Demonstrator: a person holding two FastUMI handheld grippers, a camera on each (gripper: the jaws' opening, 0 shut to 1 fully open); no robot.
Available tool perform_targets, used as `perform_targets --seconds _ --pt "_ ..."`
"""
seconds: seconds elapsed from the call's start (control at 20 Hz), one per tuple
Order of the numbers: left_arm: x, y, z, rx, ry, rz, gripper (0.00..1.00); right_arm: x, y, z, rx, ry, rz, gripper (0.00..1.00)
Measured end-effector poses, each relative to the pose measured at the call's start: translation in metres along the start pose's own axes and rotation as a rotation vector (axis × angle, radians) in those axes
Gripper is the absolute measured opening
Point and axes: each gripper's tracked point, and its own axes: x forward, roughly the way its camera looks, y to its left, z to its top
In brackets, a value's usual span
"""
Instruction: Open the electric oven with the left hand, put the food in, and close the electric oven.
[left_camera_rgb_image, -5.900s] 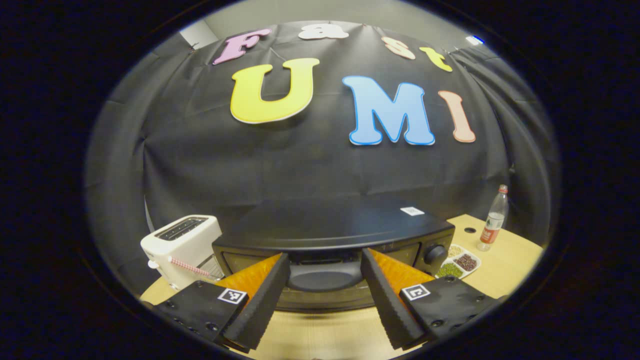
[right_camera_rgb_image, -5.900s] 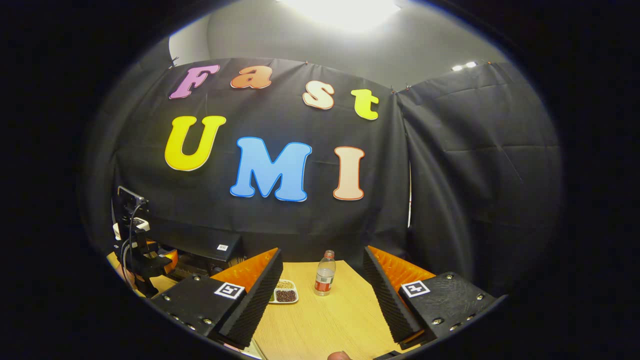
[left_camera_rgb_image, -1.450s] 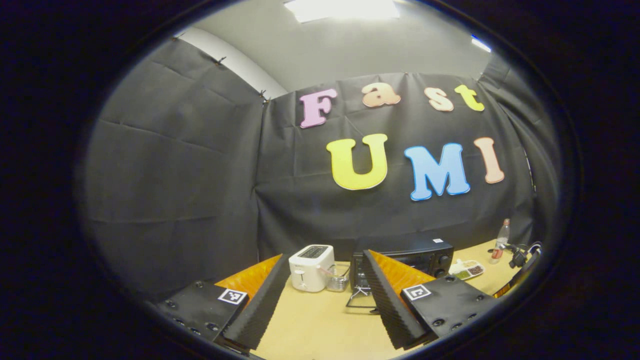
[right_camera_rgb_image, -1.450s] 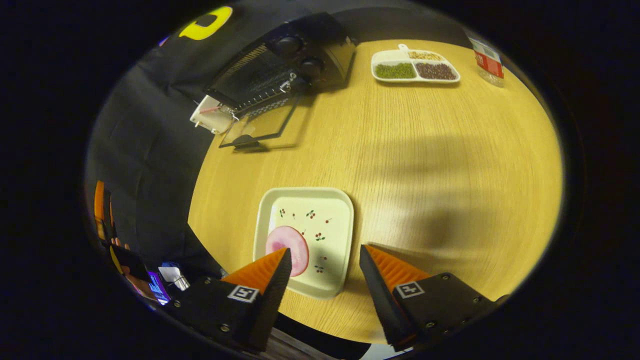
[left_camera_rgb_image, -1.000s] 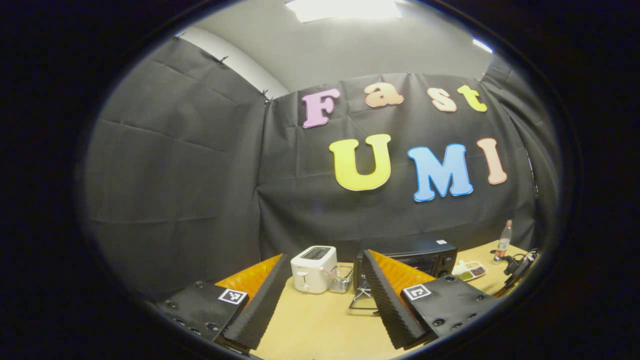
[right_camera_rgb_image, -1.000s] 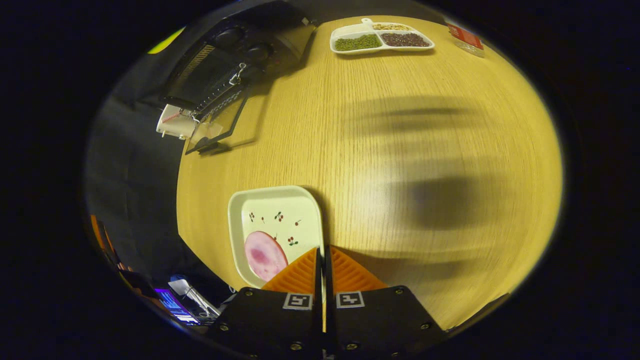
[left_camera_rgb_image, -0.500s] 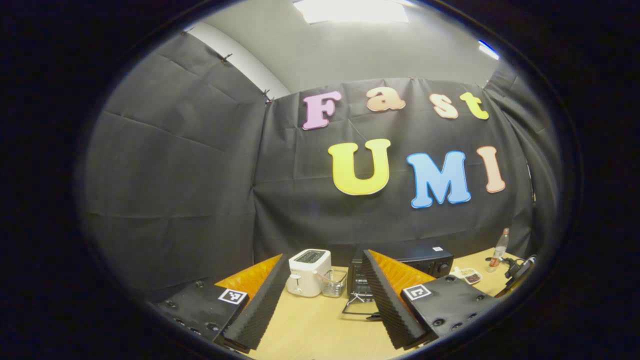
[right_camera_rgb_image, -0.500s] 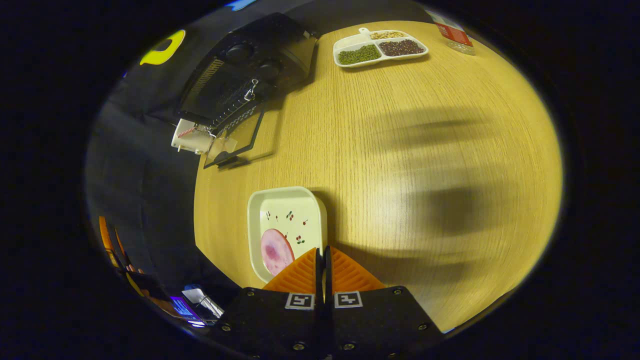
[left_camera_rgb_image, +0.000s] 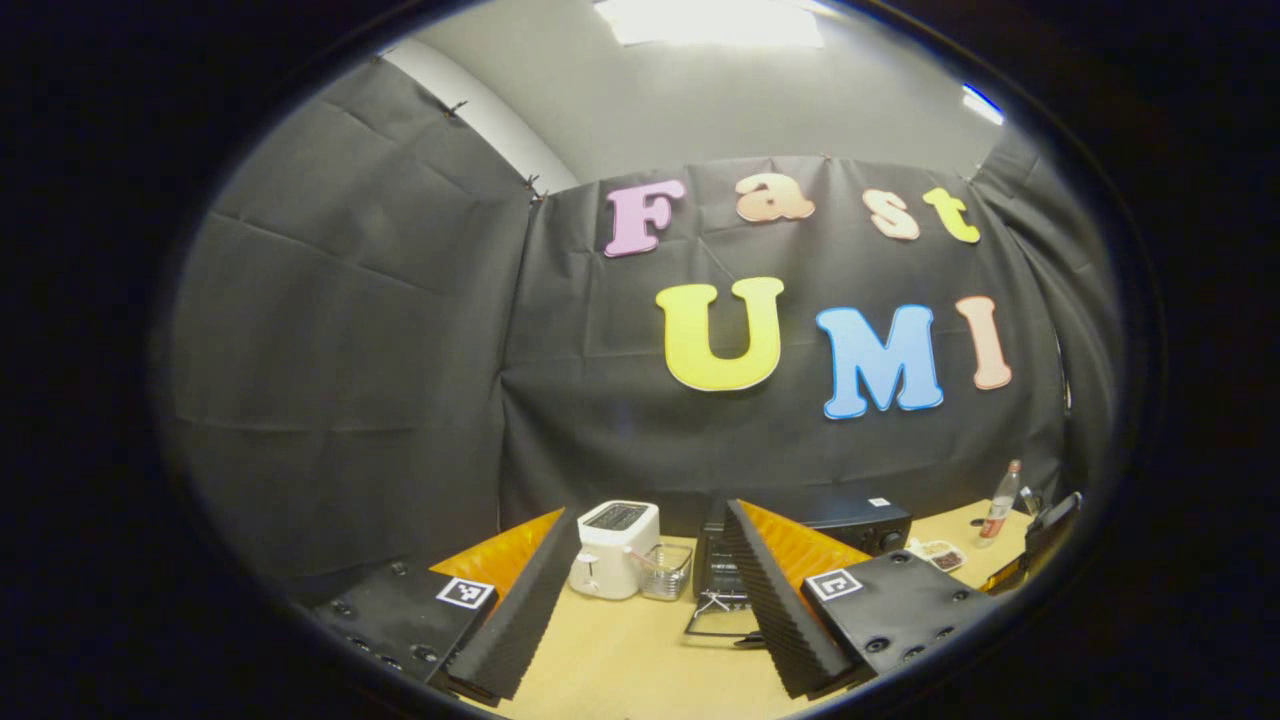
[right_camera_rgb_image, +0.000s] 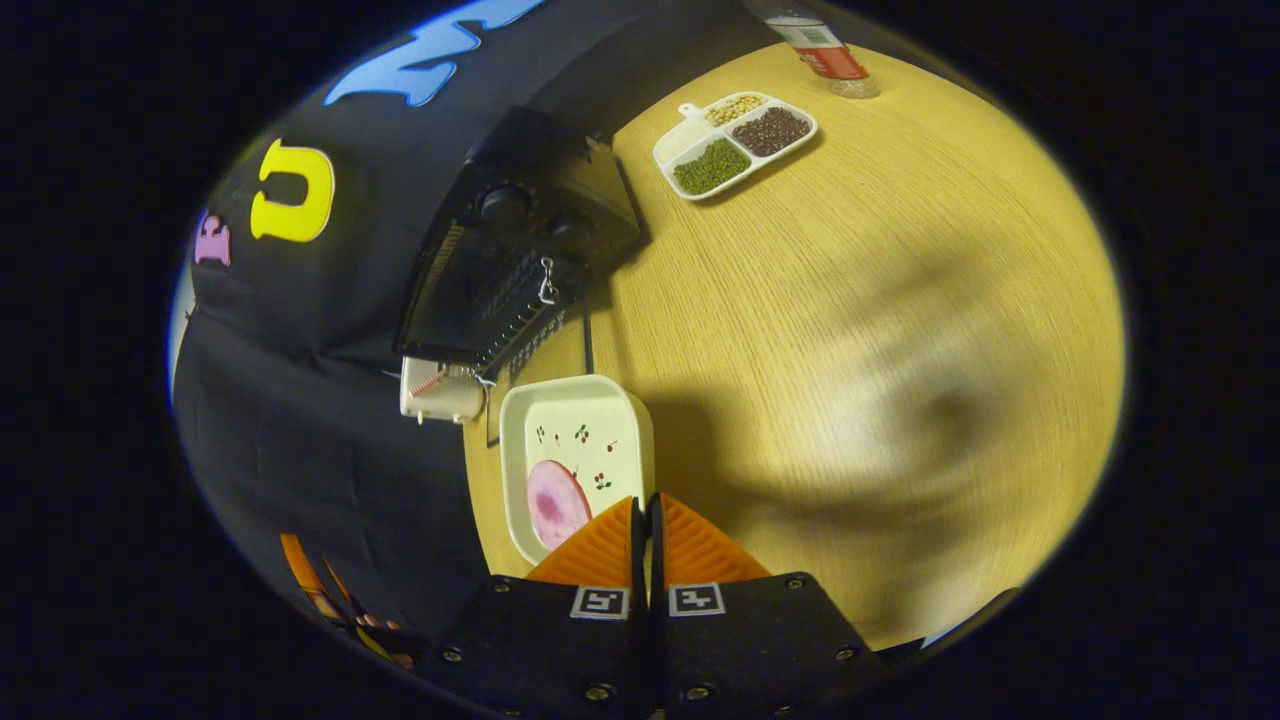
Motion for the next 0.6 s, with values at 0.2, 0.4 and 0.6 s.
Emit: perform_targets --seconds 0.2,0.4,0.6 --pt "0.014 0.005 -0.009 -0.003 0.017 -0.012 1.00 0.017 0.035 0.016 0.122 -0.119 0.027 0.00" --pt "0.030 0.012 -0.014 0.001 0.023 -0.032 1.00 0.044 0.074 0.023 0.243 -0.178 0.067 0.01" --pt "0.052 0.022 -0.024 -0.003 0.041 -0.055 1.00 0.074 0.111 0.029 0.374 -0.213 0.117 0.01"
